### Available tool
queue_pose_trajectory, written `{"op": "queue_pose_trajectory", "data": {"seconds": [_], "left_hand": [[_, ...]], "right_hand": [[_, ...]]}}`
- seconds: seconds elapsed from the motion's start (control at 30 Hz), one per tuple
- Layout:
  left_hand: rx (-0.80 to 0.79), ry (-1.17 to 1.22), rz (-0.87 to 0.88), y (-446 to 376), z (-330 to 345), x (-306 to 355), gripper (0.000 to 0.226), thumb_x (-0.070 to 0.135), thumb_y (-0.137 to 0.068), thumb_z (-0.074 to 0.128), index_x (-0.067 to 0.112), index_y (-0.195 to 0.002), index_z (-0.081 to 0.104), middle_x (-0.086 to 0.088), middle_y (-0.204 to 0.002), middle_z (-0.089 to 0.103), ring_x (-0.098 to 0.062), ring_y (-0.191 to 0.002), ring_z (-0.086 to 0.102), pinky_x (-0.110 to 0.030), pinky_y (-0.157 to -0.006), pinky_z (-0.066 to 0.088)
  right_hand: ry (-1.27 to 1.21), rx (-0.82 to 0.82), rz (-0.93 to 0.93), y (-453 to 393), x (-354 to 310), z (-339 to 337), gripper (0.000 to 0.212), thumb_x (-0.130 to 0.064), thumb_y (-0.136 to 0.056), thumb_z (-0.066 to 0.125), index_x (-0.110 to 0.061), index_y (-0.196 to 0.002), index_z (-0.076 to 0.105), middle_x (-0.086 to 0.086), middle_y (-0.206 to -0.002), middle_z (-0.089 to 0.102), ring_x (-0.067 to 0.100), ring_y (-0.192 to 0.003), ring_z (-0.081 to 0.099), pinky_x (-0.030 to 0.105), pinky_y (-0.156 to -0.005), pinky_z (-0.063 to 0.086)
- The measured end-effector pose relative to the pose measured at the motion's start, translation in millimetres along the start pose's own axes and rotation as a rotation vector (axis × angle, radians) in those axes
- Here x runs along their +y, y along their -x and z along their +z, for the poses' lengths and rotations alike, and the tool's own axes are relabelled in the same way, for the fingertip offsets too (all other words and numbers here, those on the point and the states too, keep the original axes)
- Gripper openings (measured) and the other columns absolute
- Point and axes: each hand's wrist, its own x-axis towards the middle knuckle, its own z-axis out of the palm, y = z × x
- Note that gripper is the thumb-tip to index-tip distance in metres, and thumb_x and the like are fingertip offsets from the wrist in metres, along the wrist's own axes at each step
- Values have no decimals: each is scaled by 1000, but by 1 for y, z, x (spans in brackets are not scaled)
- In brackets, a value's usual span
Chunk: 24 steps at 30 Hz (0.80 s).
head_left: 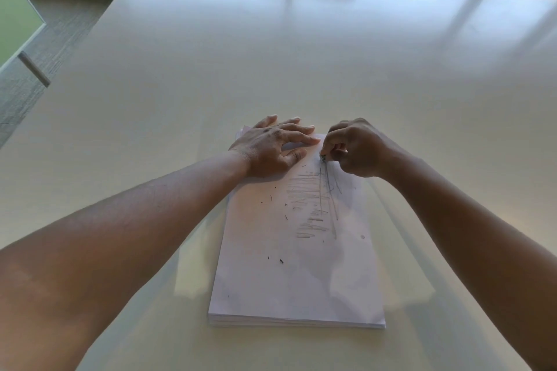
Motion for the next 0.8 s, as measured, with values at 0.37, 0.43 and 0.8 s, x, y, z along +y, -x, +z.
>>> {"op": "queue_pose_trajectory", "data": {"seconds": [0.37, 0.43, 0.8], "left_hand": [[-5, -3, -16, -4, 6, -8, 51, 70, -92, 23, 66, -137, 46, 37, -158, 30, 3, -154, 12, -51, -127, 13], [-5, -13, -7, -3, 4, -5, 43, 62, -100, 31, 63, -139, 48, 35, -159, 30, 4, -154, 12, -43, -128, 8], [4, -19, -7, -4, 5, -5, 45, 63, -98, 30, 63, -139, 48, 35, -158, 31, 4, -154, 12, -47, -127, 12]], "right_hand": [[-71, 58, -26, 15, -3, 9, 16, -4, -78, 73, -19, -81, 79, -14, -75, 66, 8, -66, 60, 22, -66, 52], [-77, 156, 17, 15, 0, 14, 16, -5, -78, 71, -18, -81, 79, -9, -76, 66, 11, -64, 59, 26, -65, 53], [-67, 163, 55, 13, -5, 13, 17, -7, -82, 69, -18, -86, 81, -6, -81, 69, 14, -67, 60, 23, -64, 51]]}}
